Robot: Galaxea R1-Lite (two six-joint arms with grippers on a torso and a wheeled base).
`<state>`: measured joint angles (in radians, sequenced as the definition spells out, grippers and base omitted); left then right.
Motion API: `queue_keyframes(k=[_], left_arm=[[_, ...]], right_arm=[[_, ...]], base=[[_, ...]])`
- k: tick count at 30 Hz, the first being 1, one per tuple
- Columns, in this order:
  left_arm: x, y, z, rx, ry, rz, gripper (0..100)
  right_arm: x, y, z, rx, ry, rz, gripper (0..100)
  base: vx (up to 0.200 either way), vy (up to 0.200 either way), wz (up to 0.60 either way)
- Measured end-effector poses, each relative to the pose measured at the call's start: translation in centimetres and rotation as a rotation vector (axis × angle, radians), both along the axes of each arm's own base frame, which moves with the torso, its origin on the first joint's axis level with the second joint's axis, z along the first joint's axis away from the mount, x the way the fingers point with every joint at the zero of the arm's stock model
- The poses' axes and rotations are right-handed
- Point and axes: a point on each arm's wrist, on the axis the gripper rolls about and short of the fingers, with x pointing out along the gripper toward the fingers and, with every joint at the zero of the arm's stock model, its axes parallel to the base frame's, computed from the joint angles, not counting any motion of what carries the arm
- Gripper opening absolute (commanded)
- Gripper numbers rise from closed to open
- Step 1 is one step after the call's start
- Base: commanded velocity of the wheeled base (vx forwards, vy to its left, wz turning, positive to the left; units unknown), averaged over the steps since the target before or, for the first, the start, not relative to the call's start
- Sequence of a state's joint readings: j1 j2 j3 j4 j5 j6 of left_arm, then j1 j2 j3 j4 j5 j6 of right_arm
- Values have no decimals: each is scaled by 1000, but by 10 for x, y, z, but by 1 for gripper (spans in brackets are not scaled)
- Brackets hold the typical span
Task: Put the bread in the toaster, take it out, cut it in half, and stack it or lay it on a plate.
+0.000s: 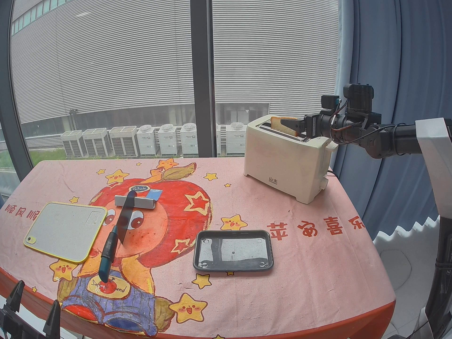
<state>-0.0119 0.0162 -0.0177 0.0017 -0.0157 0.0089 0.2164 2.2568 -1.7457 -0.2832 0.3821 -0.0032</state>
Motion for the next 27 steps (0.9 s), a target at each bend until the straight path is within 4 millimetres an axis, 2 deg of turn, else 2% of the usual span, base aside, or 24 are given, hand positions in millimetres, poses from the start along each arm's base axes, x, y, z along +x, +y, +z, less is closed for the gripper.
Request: queue_keyframes(k=[4,5,17,27], left_arm=[[0,0,0,0,0,1,100],[0,0,0,0,0,1,100],[0,0,0,0,0,0,100],[0,0,0,0,0,0,100]], right_arm=[[6,0,-2,0,-6,-2,100],[7,0,-3,0,-6,-2,0],[13,6,-16,-7,13,7,0],[10,6,-11,-7,4,9,0]], base=[[0,0,0],[0,0,0],[0,0,0],[0,0,0]])
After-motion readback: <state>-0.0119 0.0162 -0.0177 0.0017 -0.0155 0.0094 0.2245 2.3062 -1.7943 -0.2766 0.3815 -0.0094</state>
